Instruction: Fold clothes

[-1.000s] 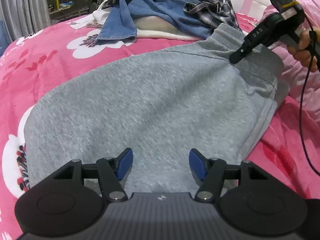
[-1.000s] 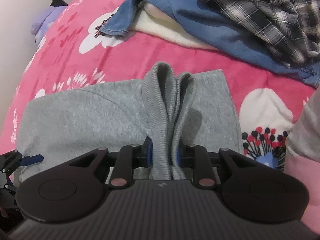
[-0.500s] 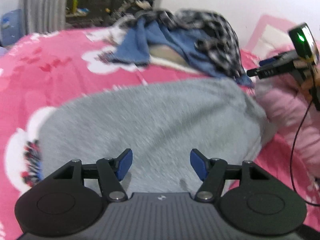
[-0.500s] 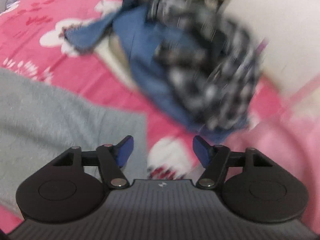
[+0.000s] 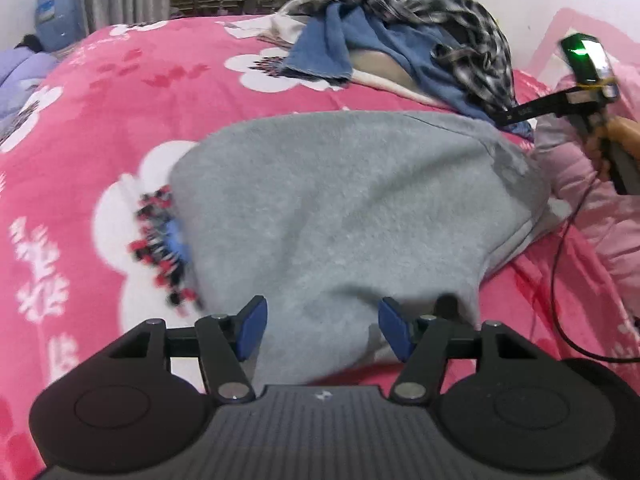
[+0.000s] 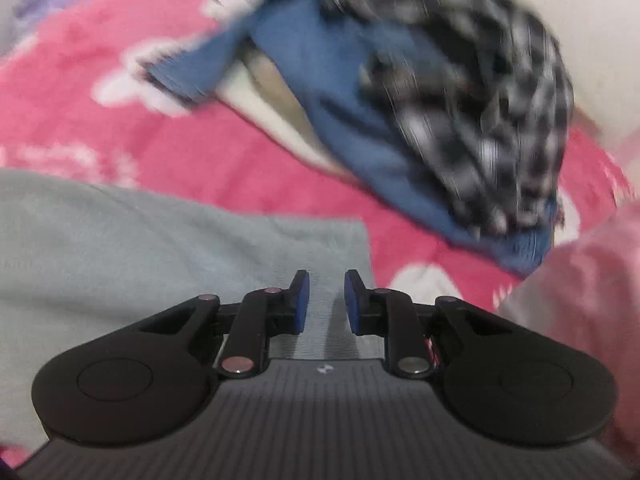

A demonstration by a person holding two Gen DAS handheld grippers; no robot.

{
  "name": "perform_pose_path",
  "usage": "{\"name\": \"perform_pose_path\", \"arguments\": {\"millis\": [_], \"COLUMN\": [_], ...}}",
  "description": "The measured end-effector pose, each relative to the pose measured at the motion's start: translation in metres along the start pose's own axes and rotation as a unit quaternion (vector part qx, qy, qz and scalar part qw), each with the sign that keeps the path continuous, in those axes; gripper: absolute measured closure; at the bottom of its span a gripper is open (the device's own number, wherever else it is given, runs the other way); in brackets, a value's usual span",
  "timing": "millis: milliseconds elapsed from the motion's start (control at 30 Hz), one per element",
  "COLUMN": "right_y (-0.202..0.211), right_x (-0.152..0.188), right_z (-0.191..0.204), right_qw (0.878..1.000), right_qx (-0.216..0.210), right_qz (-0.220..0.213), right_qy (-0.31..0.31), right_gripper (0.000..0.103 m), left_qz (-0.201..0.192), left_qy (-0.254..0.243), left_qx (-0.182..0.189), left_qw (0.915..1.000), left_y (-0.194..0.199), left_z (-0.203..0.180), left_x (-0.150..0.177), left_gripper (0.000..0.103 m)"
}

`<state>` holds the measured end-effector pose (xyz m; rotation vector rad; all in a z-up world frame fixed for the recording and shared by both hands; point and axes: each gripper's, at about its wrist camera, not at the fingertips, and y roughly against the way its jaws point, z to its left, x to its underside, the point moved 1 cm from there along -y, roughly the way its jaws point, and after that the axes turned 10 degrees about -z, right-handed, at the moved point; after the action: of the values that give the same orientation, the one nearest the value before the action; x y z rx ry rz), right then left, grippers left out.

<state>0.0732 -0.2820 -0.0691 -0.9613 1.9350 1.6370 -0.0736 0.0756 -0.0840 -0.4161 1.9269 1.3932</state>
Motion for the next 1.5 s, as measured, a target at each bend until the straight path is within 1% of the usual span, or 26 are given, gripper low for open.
{"name": "perform_pose_path", "arguments": {"millis": [100, 133, 167, 200, 267, 300, 333, 467, 533, 567, 667, 733, 800, 967, 1000, 1067, 1233, 1267, 1333, 1367, 1400, 1433, 1500], "right_y": [0.033, 0.036, 0.035, 0.034, 0.014, 0.005, 0.007, 0.033, 0.049, 0.052, 0.050, 0.033, 0.014, -0.071, -0.078, -0.081, -0.020, -0.002, 0.038, 0.058, 0.080, 0.100, 0.129], "right_x": [0.003, 0.009, 0.018, 0.028, 0.055, 0.070, 0.072, 0.031, 0.005, -0.006, -0.035, -0.053, -0.060, -0.059, -0.063, -0.072, -0.094, -0.098, -0.104, -0.106, -0.105, -0.104, -0.093], "right_z": [0.020, 0.028, 0.037, 0.045, 0.053, 0.057, 0.061, 0.084, 0.106, 0.120, 0.169, 0.209, 0.244, 0.297, 0.292, 0.281, 0.192, 0.165, 0.119, 0.097, 0.087, 0.077, 0.071], "right_qw": [0.996, 0.994, 0.993, 0.991, 0.986, 0.983, 0.983, 0.985, 0.979, 0.975, 0.955, 0.941, 0.931, 0.939, 0.940, 0.949, 0.959, 0.961, 0.968, 0.970, 0.972, 0.972, 0.967], "right_qx": [-0.088, -0.108, -0.116, -0.124, -0.125, -0.121, -0.120, -0.118, -0.171, -0.196, -0.276, -0.319, -0.345, -0.334, -0.338, -0.315, -0.282, -0.273, -0.240, -0.223, -0.207, -0.193, -0.198], "right_qz": [0.001, 0.011, 0.023, 0.037, 0.089, 0.111, 0.101, 0.065, 0.031, 0.019, -0.010, -0.018, -0.014, 0.023, 0.022, 0.033, -0.019, -0.039, -0.072, -0.088, -0.093, -0.096, -0.079], "right_qy": [0.009, 0.015, 0.026, 0.037, 0.065, 0.083, 0.094, 0.104, 0.103, 0.106, 0.111, 0.116, 0.119, 0.075, 0.040, 0.013, -0.014, -0.016, 0.010, 0.025, 0.058, 0.090, 0.137], "right_gripper": [0.085, 0.085, 0.085, 0.085, 0.086, 0.086, 0.086, 0.084, 0.084, 0.084, 0.084, 0.084, 0.085, 0.085, 0.085, 0.082, 0.082, 0.082, 0.080, 0.080, 0.080, 0.080, 0.079], "left_qz": [0.013, 0.017, 0.021, 0.023, 0.026, 0.038, 0.051, 0.077, 0.093, 0.100, 0.106, 0.108, 0.109, 0.112, 0.113, 0.112, 0.090, 0.080, 0.057, 0.045, 0.033, 0.024, 0.007], "left_qy": [0.000, 0.000, 0.007, 0.022, 0.053, 0.068, 0.082, 0.134, 0.153, 0.155, 0.142, 0.128, 0.117, 0.101, 0.100, 0.100, 0.134, 0.139, 0.136, 0.124, 0.112, 0.083, 0.024], "left_qx": [-0.023, -0.031, -0.040, -0.038, -0.033, -0.028, -0.023, -0.009, -0.010, -0.011, -0.016, -0.021, -0.024, -0.020, -0.016, -0.007, 0.018, 0.018, 0.012, 0.009, 0.006, 0.007, 0.008], "left_qw": [0.9996, 0.9994, 0.9989, 0.9988, 0.9977, 0.9966, 0.9950, 0.9880, 0.9838, 0.9828, 0.9840, 0.9856, 0.9868, 0.9884, 0.9884, 0.9887, 0.9867, 0.9869, 0.9890, 0.9912, 0.9932, 0.9962, 0.9997], "left_y": [0.005, 0.007, 0.005, 0.004, 0.000, -0.005, -0.010, -0.023, -0.029, -0.031, -0.034, -0.035, -0.035, -0.039, -0.039, -0.038, -0.021, -0.014, -0.002, 0.004, 0.010, 0.013, 0.019], "left_z": [0.012, 0.017, 0.022, 0.028, 0.040, 0.045, 0.051, 0.065, 0.070, 0.070, 0.067, 0.063, 0.060, 0.059, 0.060, 0.063, 0.078, 0.081, 0.084, 0.082, 0.081, 0.071, 0.050], "left_x": [0.008, 0.010, 0.011, 0.011, 0.010, 0.011, 0.011, 0.016, 0.020, 0.022, 0.023, 0.023, 0.024, 0.027, 0.027, 0.027, 0.028, 0.027, 0.026, 0.023, 0.021, 0.019, 0.014], "left_gripper": [0.039, 0.040, 0.040, 0.040, 0.039, 0.039, 0.039, 0.039, 0.040, 0.040, 0.041, 0.041, 0.041, 0.041, 0.040, 0.040, 0.041, 0.042, 0.042, 0.042, 0.042, 0.042, 0.042]}}
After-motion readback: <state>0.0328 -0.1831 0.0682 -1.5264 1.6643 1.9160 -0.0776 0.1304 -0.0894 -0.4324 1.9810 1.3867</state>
